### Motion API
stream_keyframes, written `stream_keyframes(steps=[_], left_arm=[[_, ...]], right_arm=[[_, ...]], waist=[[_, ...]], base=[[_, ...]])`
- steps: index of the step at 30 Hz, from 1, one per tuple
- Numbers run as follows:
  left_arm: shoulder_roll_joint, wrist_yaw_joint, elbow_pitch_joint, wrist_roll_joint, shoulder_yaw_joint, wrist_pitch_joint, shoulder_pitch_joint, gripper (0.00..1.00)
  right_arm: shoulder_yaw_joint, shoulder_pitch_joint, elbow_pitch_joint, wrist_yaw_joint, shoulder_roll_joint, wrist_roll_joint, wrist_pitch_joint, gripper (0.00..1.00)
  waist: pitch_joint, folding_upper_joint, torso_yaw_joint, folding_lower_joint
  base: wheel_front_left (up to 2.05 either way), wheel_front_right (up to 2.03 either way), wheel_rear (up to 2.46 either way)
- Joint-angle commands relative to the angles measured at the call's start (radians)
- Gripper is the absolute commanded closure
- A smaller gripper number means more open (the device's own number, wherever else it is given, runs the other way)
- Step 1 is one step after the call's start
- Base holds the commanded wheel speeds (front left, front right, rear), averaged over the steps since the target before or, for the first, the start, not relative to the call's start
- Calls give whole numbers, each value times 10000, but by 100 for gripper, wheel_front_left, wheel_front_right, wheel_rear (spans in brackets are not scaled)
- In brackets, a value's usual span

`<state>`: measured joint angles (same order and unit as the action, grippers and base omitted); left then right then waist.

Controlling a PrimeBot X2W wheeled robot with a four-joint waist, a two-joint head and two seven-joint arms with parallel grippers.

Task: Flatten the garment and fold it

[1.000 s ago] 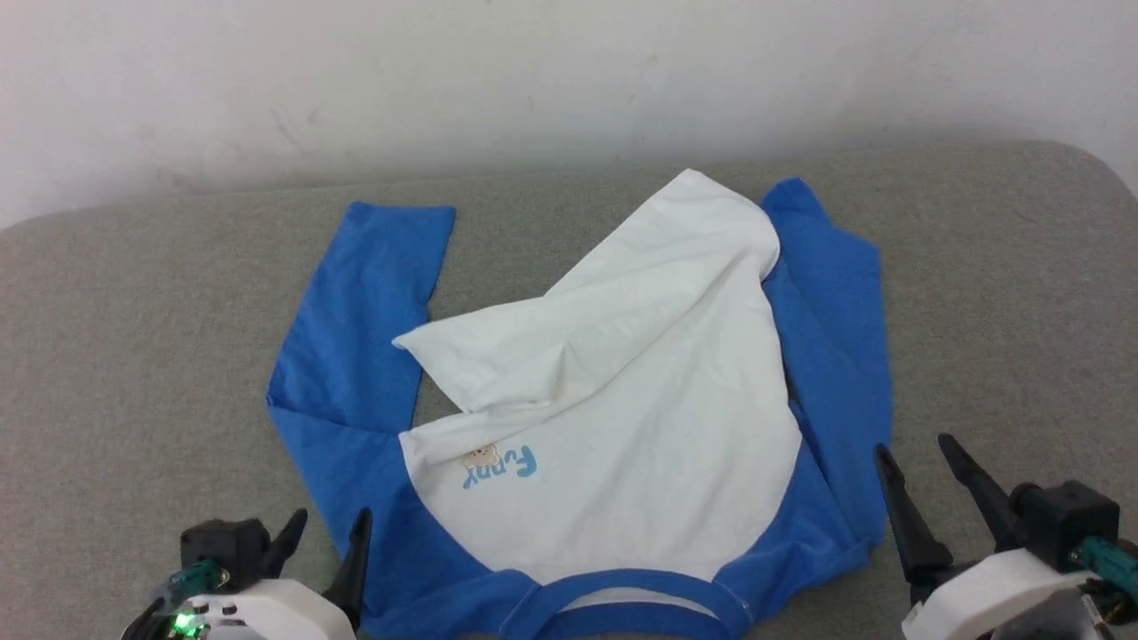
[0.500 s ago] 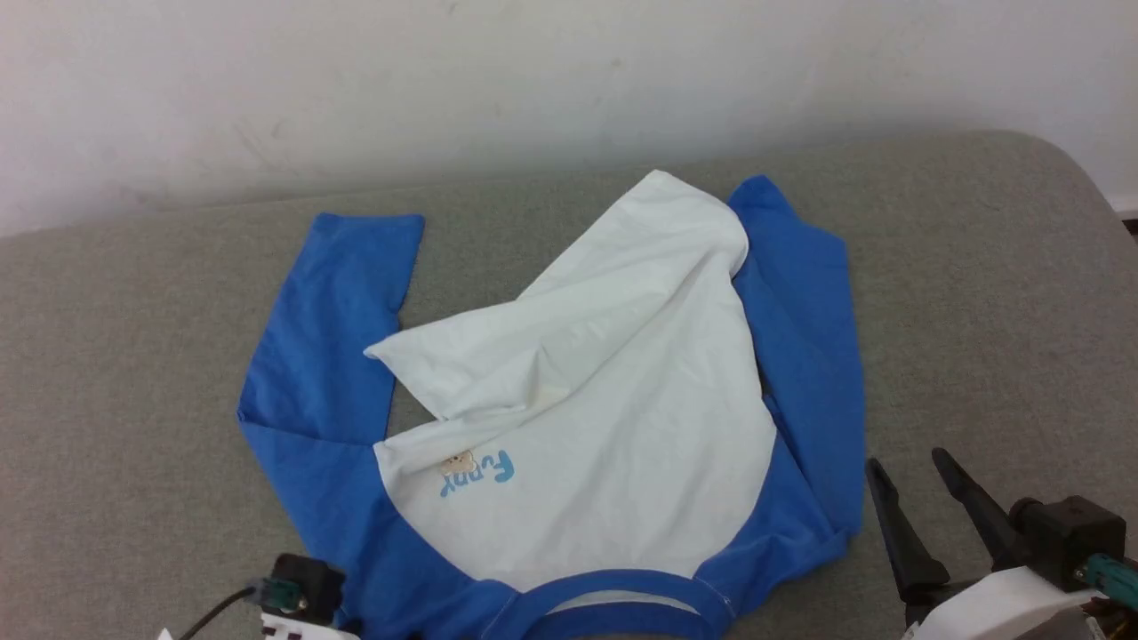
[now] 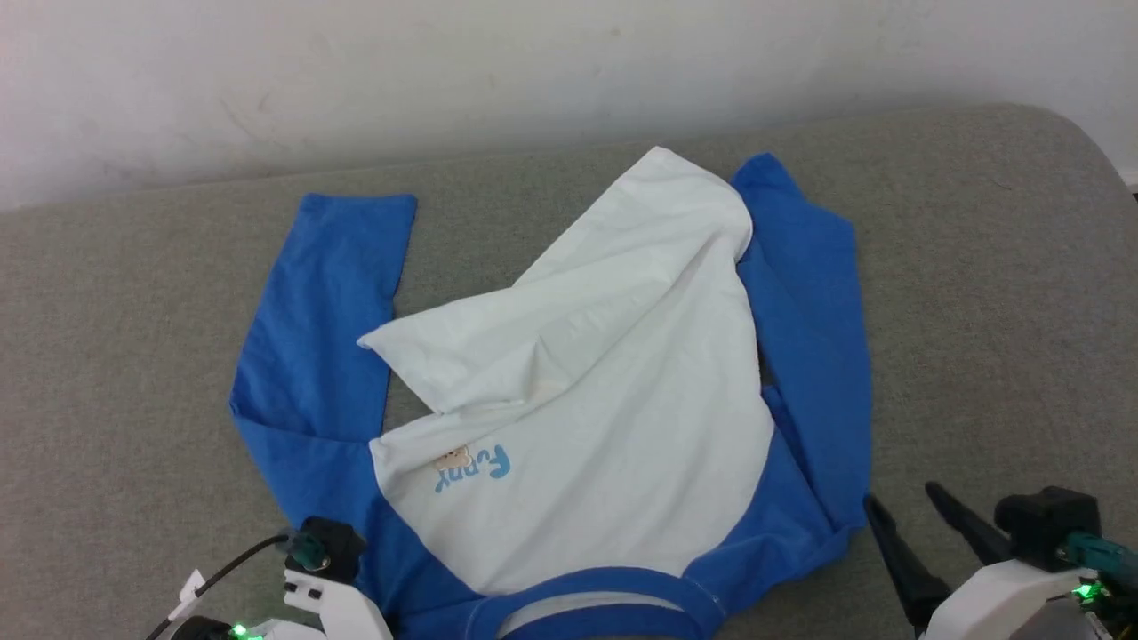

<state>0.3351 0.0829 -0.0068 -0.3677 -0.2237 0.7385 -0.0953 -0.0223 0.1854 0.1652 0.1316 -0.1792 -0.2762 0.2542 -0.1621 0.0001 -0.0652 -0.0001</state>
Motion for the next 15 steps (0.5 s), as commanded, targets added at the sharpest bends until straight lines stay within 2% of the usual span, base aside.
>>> stream_keyframes(steps=[1, 8, 15], left_arm=[[-284, -141, 979, 38, -411, 273, -687, 100], [-526, -778, 64, 131, 260, -1397, -649, 100], [-939, -1119, -692, -19, 645, -2675, -677, 100]], right_arm=[[-170, -56, -69, -9, -189, -209, 366, 0], [-1402, -746, -585, -9, -990, -906, 1856, 0], [-2474, -1922, -2690, -9, -1353, -1227, 2676, 0]], waist=[[58, -1, 86, 1], [141, -1, 327, 1], [22, -1, 605, 1]], base=[[0, 0, 0], [0, 0, 0], [0, 0, 0]])
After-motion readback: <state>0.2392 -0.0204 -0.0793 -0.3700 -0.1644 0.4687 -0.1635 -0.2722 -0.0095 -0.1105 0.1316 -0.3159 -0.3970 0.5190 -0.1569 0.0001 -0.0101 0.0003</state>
